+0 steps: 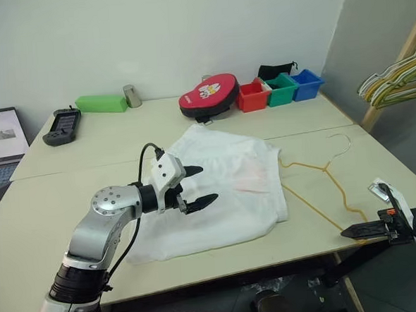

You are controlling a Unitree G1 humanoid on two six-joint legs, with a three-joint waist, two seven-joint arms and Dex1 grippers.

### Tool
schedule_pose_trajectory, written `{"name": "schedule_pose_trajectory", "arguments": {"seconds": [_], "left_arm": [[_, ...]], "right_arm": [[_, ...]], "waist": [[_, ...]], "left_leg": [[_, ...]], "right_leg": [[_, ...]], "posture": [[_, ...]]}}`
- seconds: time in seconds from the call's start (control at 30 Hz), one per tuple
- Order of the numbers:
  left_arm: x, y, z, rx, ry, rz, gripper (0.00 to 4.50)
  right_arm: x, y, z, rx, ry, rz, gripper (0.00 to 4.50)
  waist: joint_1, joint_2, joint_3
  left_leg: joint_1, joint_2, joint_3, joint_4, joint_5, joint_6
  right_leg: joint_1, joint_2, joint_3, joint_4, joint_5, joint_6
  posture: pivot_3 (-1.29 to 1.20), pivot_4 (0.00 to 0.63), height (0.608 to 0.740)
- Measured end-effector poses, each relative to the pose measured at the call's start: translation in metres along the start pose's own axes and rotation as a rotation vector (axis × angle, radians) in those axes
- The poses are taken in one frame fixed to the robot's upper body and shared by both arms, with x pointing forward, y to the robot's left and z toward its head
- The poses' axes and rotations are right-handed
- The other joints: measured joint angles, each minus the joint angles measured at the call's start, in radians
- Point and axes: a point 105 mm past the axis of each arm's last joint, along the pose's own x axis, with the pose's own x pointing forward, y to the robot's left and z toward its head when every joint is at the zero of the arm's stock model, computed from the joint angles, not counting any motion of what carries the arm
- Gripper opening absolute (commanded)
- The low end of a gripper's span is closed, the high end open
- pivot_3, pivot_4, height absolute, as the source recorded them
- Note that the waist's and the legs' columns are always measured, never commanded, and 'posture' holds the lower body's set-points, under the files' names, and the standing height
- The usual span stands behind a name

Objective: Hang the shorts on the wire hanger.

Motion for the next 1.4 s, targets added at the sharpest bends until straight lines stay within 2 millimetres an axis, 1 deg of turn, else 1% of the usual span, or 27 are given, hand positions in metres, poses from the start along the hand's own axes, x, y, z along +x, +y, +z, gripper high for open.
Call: {"name": "schedule_pose_trajectory", "arguments": {"seconds": [0.1,0.2,0.3,0.43,0.5,0.6,0.67,0.73,0.8,0.97,1.03,1.1,1.17,1.23,1.27,1.33,1.4], "left_arm": [[0.0,0.0,0.0,0.0,0.0,0.0,4.45],[0.0,0.0,0.001,0.002,-0.002,-0.001,4.45],[0.0,0.0,0.001,0.003,-0.001,0.0,4.45],[0.001,0.0,0.002,0.01,-0.003,-0.002,4.45],[0.001,0.001,0.002,0.015,-0.006,-0.002,4.45],[0.001,0.001,0.003,0.022,-0.009,-0.003,4.45],[0.0,0.001,0.003,0.023,-0.008,-0.002,4.45],[0.0,0.001,0.003,0.024,-0.008,-0.002,4.45],[0.0,0.001,0.003,0.025,-0.008,-0.002,4.45],[0.0,0.001,0.002,0.038,0.004,-0.001,4.45],[0.0,0.001,-0.005,0.077,0.063,-0.01,4.45],[0.001,-0.001,-0.017,0.123,0.127,-0.011,4.45],[0.006,-0.003,-0.038,0.144,0.192,-0.01,4.45],[0.009,-0.003,-0.05,0.136,0.222,-0.004,4.45],[0.01,-0.003,-0.052,0.134,0.225,0.0,4.45],[0.011,-0.003,-0.051,0.152,0.217,0.002,4.45],[0.012,-0.002,-0.05,0.159,0.208,-0.001,4.45]], "right_arm": [[0.006,0.001,0.0,0.014,-0.002,0.006,0.0],[0.025,-0.005,0.006,0.079,-0.037,0.026,0.0],[0.034,-0.009,0.009,0.119,-0.059,0.024,0.0],[0.044,-0.018,0.026,0.196,-0.153,0.036,0.0],[0.046,-0.022,0.033,0.236,-0.188,0.037,0.0],[0.042,-0.023,0.049,0.277,-0.26,0.043,0.0],[0.038,-0.018,0.058,0.281,-0.288,0.057,0.0],[0.038,-0.014,0.062,0.284,-0.294,0.076,0.0],[0.042,-0.011,0.059,0.29,-0.276,0.086,0.0],[0.056,-0.009,0.041,0.278,-0.183,0.083,0.0],[0.057,-0.01,0.039,0.266,-0.175,0.069,0.0],[0.055,-0.012,0.04,0.252,-0.179,0.053,0.0],[0.053,-0.012,0.04,0.244,-0.181,0.045,0.0],[0.051,-0.012,0.039,0.245,-0.18,0.045,0.0],[0.05,-0.012,0.039,0.243,-0.178,0.044,0.0],[0.051,-0.007,0.033,0.231,-0.154,0.058,0.0],[0.053,0.005,0.026,0.213,-0.117,0.12,0.0]], "waist": [[-0.001,-0.001,0.0],[-0.002,-0.001,0.0],[0.001,-0.001,0.0],[0.002,-0.001,0.0],[0.005,-0.001,0.0],[0.005,0.0,0.0],[0.006,0.0,0.0],[0.006,-0.001,0.0],[0.006,0.0,0.0],[0.005,0.0,0.0],[0.003,0.0,0.0],[0.002,0.001,0.0],[0.002,0.001,-0.001],[0.003,0.001,0.0],[0.003,0.001,0.0],[0.005,0.001,0.0],[0.005,0.001,-0.001]], "left_leg": [[0.0,0.0,0.0,0.0,0.0,0.0],[-0.001,0.0,0.0,0.0,0.0,0.0],[-0.003,0.0,0.0,0.0,0.0,0.0],[-0.006,0.0,0.0,0.0,0.0,0.0],[-0.007,0.0,0.0,0.0,0.0,0.0],[-0.007,0.0,0.0,0.0,0.0,0.0],[-0.007,0.0,0.0,0.0,0.0,0.0],[-0.007,0.0,0.0,0.0,0.0,0.0],[-0.007,0.0,0.0,0.0,0.0,0.001],[-0.007,0.0,0.0,0.0,0.0,0.001],[-0.007,0.0,0.001,0.0,0.0,0.001],[-0.006,-0.001,0.001,0.0,0.0,0.001],[-0.006,-0.001,0.001,0.0,0.0,0.001],[-0.007,0.0,0.001,0.0,0.0,0.001],[-0.007,0.0,0.001,0.0,0.0,0.001],[-0.01,0.0,0.0,0.0,0.0,0.001],[-0.012,0.0,0.0,0.0,0.0,0.001]], "right_leg": [[0.0,0.0,0.0,-0.001,0.0,0.0],[-0.001,0.0,0.001,0.0,0.0,0.001],[-0.003,0.0,0.0,0.0,0.001,0.001],[-0.005,0.0,0.001,-0.001,0.002,0.002],[-0.006,0.0,0.001,-0.001,0.002,0.002],[-0.006,0.0,0.001,-0.001,0.002,0.002],[-0.006,0.0,0.0,-0.001,0.002,0.002],[-0.006,0.0,0.0,-0.001,0.002,0.002],[-0.006,0.0,0.0,-0.001,0.002,0.002],[-0.006,0.0,0.001,-0.001,0.002,0.003],[-0.006,0.0,0.001,-0.001,0.002,0.003],[-0.006,0.0,0.001,-0.001,0.002,0.003],[-0.006,0.0,0.001,-0.001,0.002,0.003],[-0.006,0.0,0.001,-0.001,0.002,0.003],[-0.007,0.0,0.001,-0.001,0.002,0.003],[-0.009,0.0,0.001,-0.001,0.002,0.003],[-0.011,0.0,0.001,-0.001,0.002,0.003]], "posture": [[-0.13,0.044,0.74],[-0.13,0.045,0.74],[-0.13,0.046,0.74],[-0.12,0.044,0.74],[-0.12,0.044,0.74],[-0.12,0.042,0.74],[-0.12,0.041,0.74],[-0.12,0.04,0.74],[-0.12,0.037,0.74],[-0.12,0.038,0.74],[-0.12,0.038,0.74],[-0.13,0.038,0.74],[-0.13,0.038,0.74],[-0.13,0.039,0.74],[-0.14,0.041,0.74],[-0.14,0.041,0.74],[-0.14,0.041,0.74]]}}
